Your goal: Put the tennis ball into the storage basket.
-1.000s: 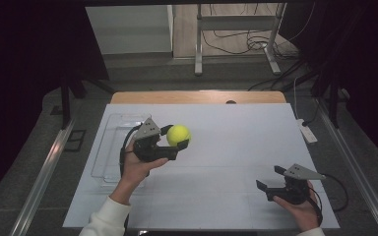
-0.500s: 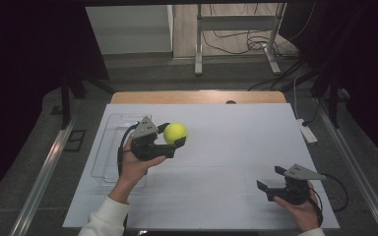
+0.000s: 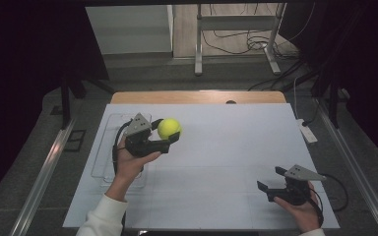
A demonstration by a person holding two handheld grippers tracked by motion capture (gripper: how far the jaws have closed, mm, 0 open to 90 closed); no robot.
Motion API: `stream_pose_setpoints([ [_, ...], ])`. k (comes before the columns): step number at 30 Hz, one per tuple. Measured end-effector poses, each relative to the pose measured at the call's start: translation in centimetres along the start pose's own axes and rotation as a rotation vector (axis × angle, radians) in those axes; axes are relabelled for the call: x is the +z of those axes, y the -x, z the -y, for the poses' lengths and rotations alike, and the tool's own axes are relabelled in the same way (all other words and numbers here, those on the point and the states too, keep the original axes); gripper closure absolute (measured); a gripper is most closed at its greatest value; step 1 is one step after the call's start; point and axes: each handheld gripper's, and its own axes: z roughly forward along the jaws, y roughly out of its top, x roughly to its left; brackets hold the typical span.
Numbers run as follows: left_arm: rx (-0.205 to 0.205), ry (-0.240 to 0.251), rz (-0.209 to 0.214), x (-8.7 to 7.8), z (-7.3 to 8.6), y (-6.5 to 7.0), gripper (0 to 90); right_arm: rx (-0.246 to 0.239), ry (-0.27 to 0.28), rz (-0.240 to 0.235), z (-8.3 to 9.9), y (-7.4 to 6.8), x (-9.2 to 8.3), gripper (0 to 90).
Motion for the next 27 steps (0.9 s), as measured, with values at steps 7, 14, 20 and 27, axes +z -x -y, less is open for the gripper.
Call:
stream_pose_setpoints([
  [7,-0.003,0.002,-0.016,-0.1,-0.1,-0.5,26.5,-0.002,0.002,0.000,0.1,-0.1,-0.2,9.4],
  [14,-0.014,0.001,-0.038,-0.3,0.1,-1.1,26.5,0.000,0.003,0.004,0.1,0.0,-0.3,9.4],
  [20,-0.015,0.003,-0.052,-0.7,0.1,-1.6,26.5,-0.001,0.001,0.003,0.1,0.0,-0.2,9.5],
  [27,-0.026,0.004,-0.076,-1.0,0.2,-2.1,26.5,0.000,0.002,0.000,0.1,0.1,-0.2,9.5],
])
